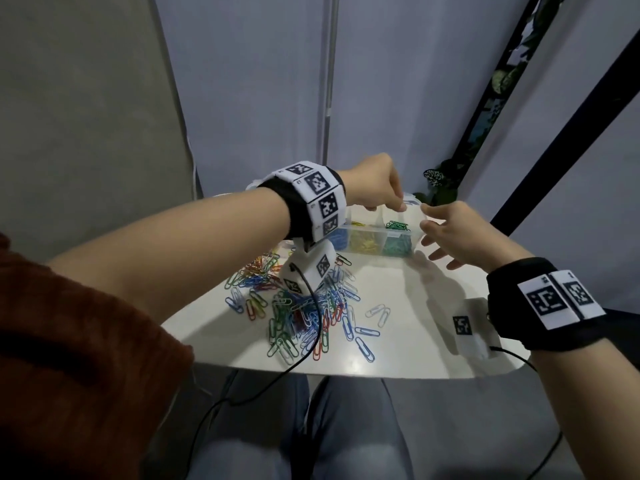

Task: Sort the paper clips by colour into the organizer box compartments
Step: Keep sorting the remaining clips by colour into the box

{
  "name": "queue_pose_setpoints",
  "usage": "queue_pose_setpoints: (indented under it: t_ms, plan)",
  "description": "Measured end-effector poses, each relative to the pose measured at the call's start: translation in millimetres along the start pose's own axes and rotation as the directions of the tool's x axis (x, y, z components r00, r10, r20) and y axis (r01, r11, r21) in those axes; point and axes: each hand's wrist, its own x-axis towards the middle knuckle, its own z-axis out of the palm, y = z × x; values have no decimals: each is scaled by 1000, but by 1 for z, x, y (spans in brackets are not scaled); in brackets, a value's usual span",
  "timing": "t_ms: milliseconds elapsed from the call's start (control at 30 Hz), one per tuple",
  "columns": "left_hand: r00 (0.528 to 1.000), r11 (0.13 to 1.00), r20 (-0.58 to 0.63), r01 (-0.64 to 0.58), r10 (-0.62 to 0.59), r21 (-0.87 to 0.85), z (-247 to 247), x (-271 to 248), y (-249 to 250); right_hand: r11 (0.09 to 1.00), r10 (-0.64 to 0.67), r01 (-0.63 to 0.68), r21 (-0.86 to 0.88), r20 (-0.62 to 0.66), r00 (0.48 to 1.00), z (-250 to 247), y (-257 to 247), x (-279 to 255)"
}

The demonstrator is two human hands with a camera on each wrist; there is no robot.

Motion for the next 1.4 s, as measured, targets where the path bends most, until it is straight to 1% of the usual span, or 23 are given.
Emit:
queue_pose_setpoints:
  t_ms: [67,133,200,267,333,400,467,533,633,800,900,967,1000,1033,1100,1200,1267,1333,1400]
  plan:
    - [997,997,-38,-68,66,-44,-10,-18,-3,1000,1,-1,-3,1,1000,0,0,0]
    - [989,988,-27,-146,145,-53,-21,-39,-10,1000,3,-3,-4,-3,1000,1,0,1]
    - [977,977,23,-211,211,11,-32,-63,-20,1000,3,-3,-2,-6,1000,1,1,2]
    - [966,962,95,-250,240,112,-39,-84,-34,1000,4,-4,0,-9,1000,0,1,2]
    - [959,945,183,-254,217,206,-38,-102,-52,1000,11,-11,2,-13,1000,0,1,3]
    - [947,934,263,-250,182,254,-33,-114,-71,1000,21,-21,2,-22,1000,-1,-1,3]
    - [940,931,309,-234,143,280,-27,-120,-84,1000,26,-27,-9,-31,999,0,-3,5]
    - [940,930,325,-209,106,302,-21,-122,-91,999,33,-33,-18,-41,999,1,-5,6]
    - [950,931,299,-185,88,314,-11,-122,-95,999,38,-40,-34,-48,998,2,-5,7]
    - [968,931,218,-192,127,311,-5,-121,-97,998,34,-37,-51,-55,998,2,-6,6]
    - [983,962,140,-150,120,228,-12,-120,-99,998,32,-35,-47,-55,998,3,-6,6]
    - [988,984,95,-131,120,120,-18,-121,-98,998,33,-35,-46,-52,998,2,-7,6]
    - [987,988,94,-139,132,71,-22,-124,-96,998,34,-36,-44,-52,998,2,-7,6]
    - [982,988,115,-154,149,33,-25,-127,-93,998,35,-37,-42,-51,998,2,-7,6]
    - [958,982,218,-191,187,-5,-32,-135,-88,998,36,-38,-40,-52,998,2,-7,6]
    - [888,976,423,-216,181,37,-31,-147,-86,999,36,-38,-39,-52,998,3,-7,7]
    - [848,972,507,-224,154,78,-24,-151,-88,999,38,-39,-35,-53,998,3,-7,7]
    - [832,964,539,-236,134,125,-16,-154,-90,999,38,-40,-35,-56,998,3,-8,6]
    - [844,954,519,-253,137,161,-13,-154,-93,998,40,-42,-42,-59,997,3,-9,6]
